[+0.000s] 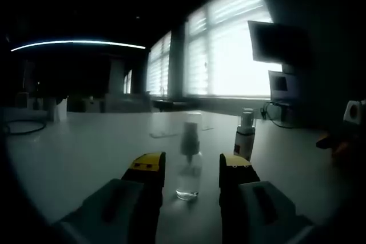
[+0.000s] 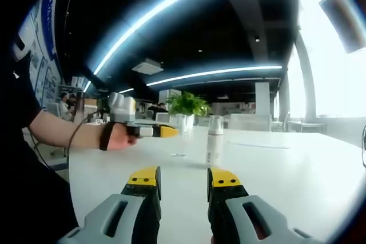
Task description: Clamp pump bottle remove cover press pump head put on cover
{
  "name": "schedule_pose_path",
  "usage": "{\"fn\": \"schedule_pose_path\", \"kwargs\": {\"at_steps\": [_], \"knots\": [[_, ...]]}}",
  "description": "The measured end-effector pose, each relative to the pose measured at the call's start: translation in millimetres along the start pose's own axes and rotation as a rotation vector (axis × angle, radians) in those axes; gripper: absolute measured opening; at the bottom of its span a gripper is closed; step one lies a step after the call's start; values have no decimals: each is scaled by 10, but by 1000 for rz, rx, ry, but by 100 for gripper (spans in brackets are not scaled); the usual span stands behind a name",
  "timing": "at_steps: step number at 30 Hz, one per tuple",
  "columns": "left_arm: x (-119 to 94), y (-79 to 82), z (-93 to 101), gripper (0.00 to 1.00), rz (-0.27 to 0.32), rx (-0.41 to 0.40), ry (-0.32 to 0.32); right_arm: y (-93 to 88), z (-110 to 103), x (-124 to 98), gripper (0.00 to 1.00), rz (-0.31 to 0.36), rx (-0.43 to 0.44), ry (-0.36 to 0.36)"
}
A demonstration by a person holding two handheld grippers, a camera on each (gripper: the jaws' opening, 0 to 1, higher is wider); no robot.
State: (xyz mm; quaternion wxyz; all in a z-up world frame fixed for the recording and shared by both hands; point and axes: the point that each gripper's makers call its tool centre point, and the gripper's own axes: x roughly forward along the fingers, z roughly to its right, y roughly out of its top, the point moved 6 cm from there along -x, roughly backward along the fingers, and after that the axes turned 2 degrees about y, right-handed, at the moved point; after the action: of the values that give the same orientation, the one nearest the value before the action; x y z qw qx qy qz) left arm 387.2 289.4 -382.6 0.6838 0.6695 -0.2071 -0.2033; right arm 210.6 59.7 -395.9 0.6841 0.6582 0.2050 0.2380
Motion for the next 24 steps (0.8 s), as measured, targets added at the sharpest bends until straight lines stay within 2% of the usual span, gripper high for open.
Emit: {"fn": "schedule_pose_path", "kwargs": {"at_steps": [5,8,14,18,21,24], "knots": [[157,-32,28,29,-2,21,6,-6,12,3,27,-2,-1,1],[219,-38,24,28,10,-16,13,-6,13,2,27,-2,-1,0],[297,-68,14,28,7,30,26,-10,28,0,27,-1,0,0],[346,-107,-10,27,-5,28,51,-7,19,-1,27,-1,3,1],[366,-106,13,26,-7,32,46,-6,14,2,27,-1,2,2],[400,-138,58,26,-29,82,58,-3,11,1,27,0,2,2]]}}
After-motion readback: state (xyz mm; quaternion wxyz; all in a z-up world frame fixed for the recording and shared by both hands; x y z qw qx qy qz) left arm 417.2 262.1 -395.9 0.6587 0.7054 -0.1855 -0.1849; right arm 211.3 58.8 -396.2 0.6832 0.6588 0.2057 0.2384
